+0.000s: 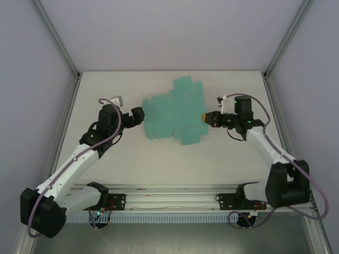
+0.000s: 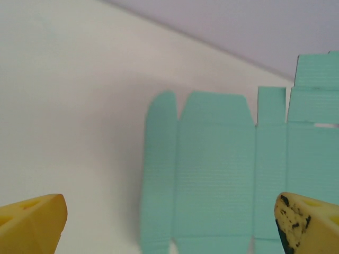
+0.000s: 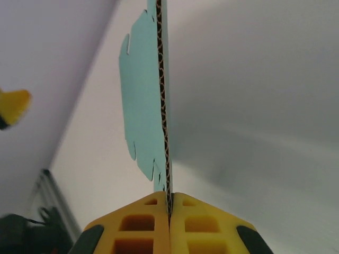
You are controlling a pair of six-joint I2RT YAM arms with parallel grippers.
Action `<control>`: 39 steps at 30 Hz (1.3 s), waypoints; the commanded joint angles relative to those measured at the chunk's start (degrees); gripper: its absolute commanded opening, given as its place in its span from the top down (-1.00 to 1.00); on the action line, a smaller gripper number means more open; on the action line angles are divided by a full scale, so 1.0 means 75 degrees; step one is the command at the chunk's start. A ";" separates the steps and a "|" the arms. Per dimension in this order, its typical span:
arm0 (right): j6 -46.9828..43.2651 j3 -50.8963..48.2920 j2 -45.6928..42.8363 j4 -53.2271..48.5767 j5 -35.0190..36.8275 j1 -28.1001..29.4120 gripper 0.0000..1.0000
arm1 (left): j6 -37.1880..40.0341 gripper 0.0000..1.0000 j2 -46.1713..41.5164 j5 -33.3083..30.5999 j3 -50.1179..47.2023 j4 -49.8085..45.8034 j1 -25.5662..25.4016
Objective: Assemble paper box
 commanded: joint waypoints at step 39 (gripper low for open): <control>-0.6489 -0.0405 0.1287 0.2451 0.4954 0.2598 1.00 | -0.0916 -0.92 0.5742 0.4293 0.2847 0.3114 0.0055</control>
